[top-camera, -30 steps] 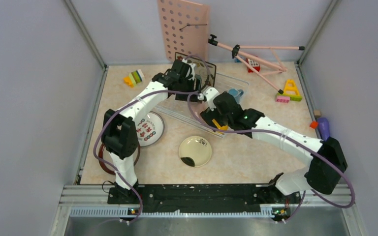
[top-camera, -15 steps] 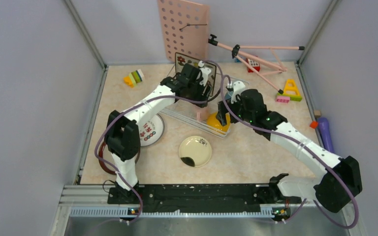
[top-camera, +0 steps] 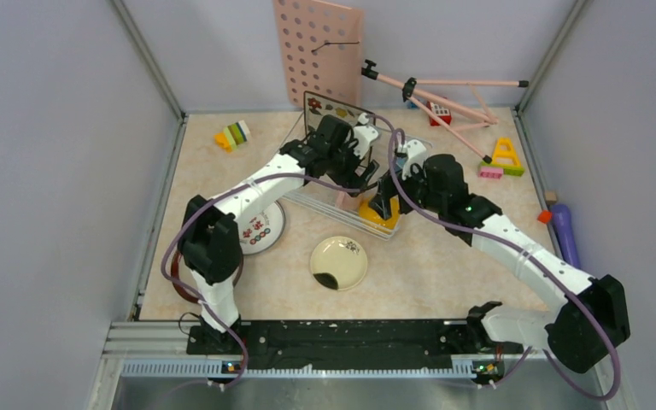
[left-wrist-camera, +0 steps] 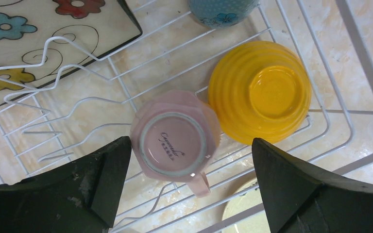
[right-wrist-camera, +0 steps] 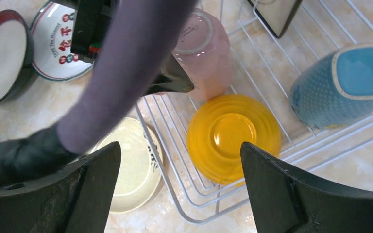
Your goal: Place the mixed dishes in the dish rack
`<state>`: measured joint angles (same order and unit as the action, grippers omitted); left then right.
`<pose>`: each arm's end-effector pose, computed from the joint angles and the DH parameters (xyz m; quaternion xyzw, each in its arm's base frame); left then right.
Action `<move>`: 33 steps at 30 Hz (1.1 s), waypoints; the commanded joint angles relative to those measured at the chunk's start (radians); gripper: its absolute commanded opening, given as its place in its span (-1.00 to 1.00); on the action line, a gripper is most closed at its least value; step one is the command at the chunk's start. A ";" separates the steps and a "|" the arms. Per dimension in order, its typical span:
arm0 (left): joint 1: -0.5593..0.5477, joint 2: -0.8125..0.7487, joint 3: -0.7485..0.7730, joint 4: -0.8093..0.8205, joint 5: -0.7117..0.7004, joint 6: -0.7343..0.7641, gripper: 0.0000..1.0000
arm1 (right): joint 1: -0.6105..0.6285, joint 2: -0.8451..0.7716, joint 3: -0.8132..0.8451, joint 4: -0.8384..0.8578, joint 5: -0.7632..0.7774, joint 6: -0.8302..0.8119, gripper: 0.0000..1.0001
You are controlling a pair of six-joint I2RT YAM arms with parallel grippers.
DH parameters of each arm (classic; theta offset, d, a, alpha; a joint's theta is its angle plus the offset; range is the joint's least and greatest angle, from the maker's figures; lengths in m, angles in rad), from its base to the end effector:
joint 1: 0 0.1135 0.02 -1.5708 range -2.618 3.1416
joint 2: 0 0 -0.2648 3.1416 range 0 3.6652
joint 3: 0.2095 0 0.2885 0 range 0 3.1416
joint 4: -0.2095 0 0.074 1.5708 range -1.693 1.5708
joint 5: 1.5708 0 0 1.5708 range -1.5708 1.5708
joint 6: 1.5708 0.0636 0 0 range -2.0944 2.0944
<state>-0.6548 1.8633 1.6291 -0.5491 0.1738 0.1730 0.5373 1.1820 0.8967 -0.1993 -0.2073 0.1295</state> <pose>0.3753 -0.3020 0.2635 0.4005 0.8289 -0.1690 0.3520 0.2750 0.1790 0.2732 -0.2248 0.8231 0.2519 0.4567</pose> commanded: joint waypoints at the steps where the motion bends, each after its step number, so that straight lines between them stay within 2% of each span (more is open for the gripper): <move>1: -0.005 -0.143 -0.028 0.110 0.010 -0.067 0.97 | -0.010 -0.053 -0.011 0.090 -0.096 -0.055 0.81; 5: 0.010 -0.268 -0.124 0.218 -0.027 -0.163 0.97 | -0.008 -0.017 0.032 0.052 -0.150 -0.122 0.82; 7: 0.033 -0.340 -0.192 0.279 -0.138 -0.302 0.97 | -0.009 -0.003 0.055 0.044 -0.152 -0.165 0.81; 10: 0.112 -0.440 -0.279 0.326 -0.108 -0.476 0.97 | -0.010 -0.005 0.051 0.083 -0.115 -0.193 0.80; 14: 0.228 -0.549 -0.381 0.281 -0.089 -0.667 0.97 | -0.009 0.036 0.082 0.103 -0.098 -0.212 0.83; 18: 0.264 -0.702 -0.550 0.298 -0.138 -0.704 0.98 | -0.008 0.166 0.212 0.026 -0.009 -0.078 0.81; 21: 0.286 -0.818 -0.671 0.318 -0.180 -0.716 0.97 | 0.018 0.232 0.240 0.046 0.047 0.007 0.79; 25: 0.302 -0.958 -0.790 0.295 -0.238 -0.728 0.97 | 0.103 0.306 0.283 0.036 0.202 -0.037 0.81; 33: 0.308 -1.156 -0.944 0.213 -0.284 -0.735 0.97 | 0.115 0.441 0.371 0.041 0.254 -0.074 0.82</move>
<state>-0.3523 0.7628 0.7250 -0.3161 -0.0715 -0.5503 0.6525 1.5772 1.1870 -0.1879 -0.0219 0.0780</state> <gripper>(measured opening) 0.986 0.905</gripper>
